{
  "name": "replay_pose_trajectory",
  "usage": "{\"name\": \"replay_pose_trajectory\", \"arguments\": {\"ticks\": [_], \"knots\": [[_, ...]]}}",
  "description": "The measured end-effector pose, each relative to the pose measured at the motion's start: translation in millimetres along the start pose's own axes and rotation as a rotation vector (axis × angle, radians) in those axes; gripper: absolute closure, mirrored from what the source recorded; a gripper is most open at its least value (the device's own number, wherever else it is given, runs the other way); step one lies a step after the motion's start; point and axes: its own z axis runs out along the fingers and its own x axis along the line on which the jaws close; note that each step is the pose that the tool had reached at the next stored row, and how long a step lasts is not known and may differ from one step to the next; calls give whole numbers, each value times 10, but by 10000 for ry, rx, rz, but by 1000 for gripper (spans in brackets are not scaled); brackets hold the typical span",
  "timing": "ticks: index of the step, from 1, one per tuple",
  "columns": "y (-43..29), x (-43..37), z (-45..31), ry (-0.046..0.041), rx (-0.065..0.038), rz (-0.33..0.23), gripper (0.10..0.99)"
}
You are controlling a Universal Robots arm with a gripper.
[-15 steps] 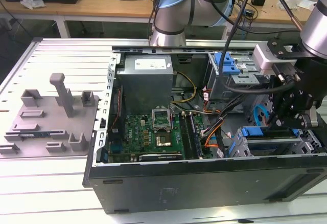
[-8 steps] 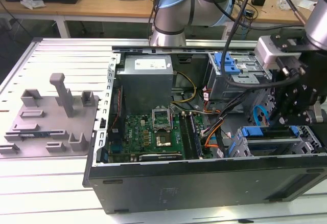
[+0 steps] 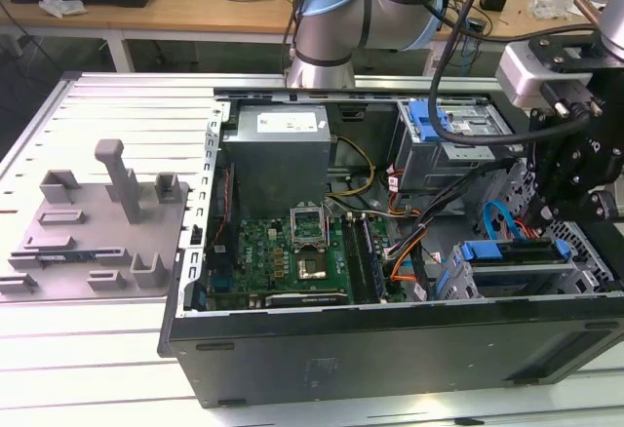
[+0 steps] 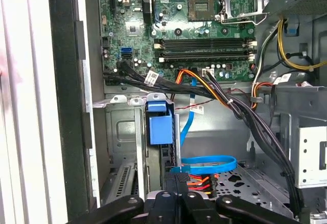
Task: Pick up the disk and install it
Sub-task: 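Insert the second disk wire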
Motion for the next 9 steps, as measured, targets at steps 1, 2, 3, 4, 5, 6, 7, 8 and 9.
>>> {"name": "replay_pose_trajectory", "arguments": {"ticks": [1, 2, 3, 4, 5, 6, 7, 8, 9], "knots": [[0, -2, -1, 1, 0, 0, 980], [0, -2, 0, 1, 0, 0, 980], [0, -2, -1, 2, 0, 0, 980], [0, -3, -1, 1, 0, 0, 980], [0, -4, -1, 2, 0, 0, 980], [0, -4, -1, 1, 0, 0, 980], [0, -4, 0, 1, 0, 0, 980], [0, -4, -1, 2, 1, 0, 980], [0, -4, 0, 1, 0, 0, 980]]}}
